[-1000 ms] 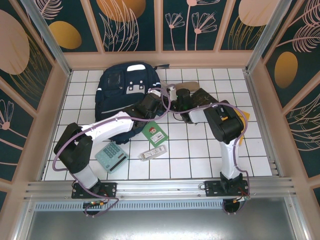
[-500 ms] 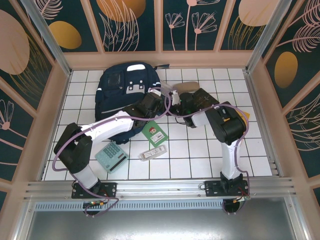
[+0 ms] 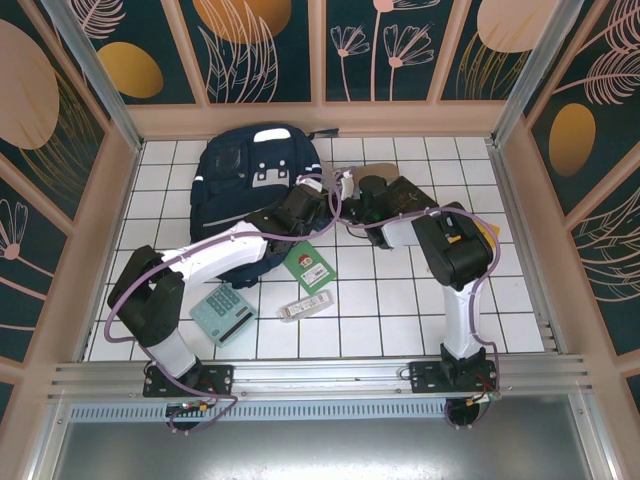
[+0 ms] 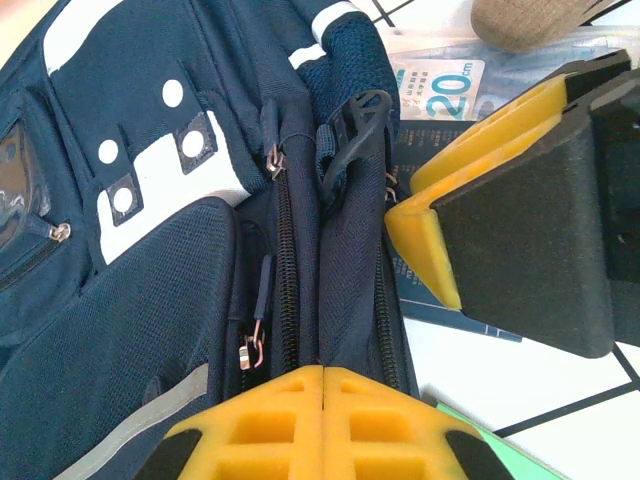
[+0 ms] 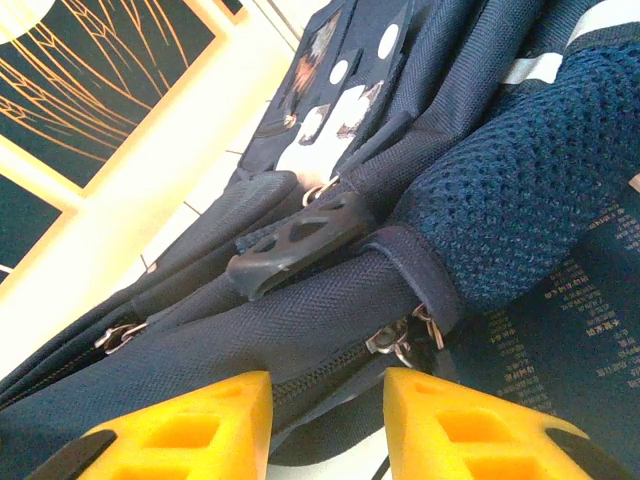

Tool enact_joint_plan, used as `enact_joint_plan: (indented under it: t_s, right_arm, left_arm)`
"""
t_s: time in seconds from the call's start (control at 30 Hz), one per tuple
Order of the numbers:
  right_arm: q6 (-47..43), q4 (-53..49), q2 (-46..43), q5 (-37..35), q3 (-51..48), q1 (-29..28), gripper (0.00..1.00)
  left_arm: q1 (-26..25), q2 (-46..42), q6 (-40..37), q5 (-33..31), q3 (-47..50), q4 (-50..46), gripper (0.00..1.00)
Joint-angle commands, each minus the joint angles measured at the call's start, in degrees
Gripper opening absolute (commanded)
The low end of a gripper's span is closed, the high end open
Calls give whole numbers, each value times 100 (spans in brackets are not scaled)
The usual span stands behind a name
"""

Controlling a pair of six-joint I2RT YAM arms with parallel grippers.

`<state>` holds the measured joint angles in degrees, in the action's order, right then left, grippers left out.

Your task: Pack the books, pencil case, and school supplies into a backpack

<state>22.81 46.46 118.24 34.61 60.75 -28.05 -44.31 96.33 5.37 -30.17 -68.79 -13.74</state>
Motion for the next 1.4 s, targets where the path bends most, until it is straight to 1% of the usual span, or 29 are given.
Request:
enact_joint_plan:
  t_s: [0.0, 0.3, 0.7, 0.97, 1.07, 1.27, 1.37]
  right_arm:
    - [-103, -16, 266, 117, 200, 37, 33]
    - [0, 83, 410, 81, 187, 17, 33]
    - [-162, -173, 652, -203, 616, -66, 33]
    - [-242, -256, 789, -467, 719, -117, 34]
    - [-266, -259, 813, -479, 722, -130, 30]
    - [-286, -184, 798, -478, 706, -140, 29]
    - [-303, -152, 802, -455, 709, -139, 24]
  left_arm:
    - [16, -335, 26, -32, -231, 209, 0]
    - [34, -308, 19, -17, -257, 205, 0]
    - [40, -299, 43, 60, -266, 196, 0]
    - [35, -317, 70, 82, -291, 134, 0]
    - [44, -324, 61, 66, -295, 126, 0]
    - [42, -267, 62, 81, -326, 156, 0]
    - [42, -204, 87, 91, -376, 106, 0]
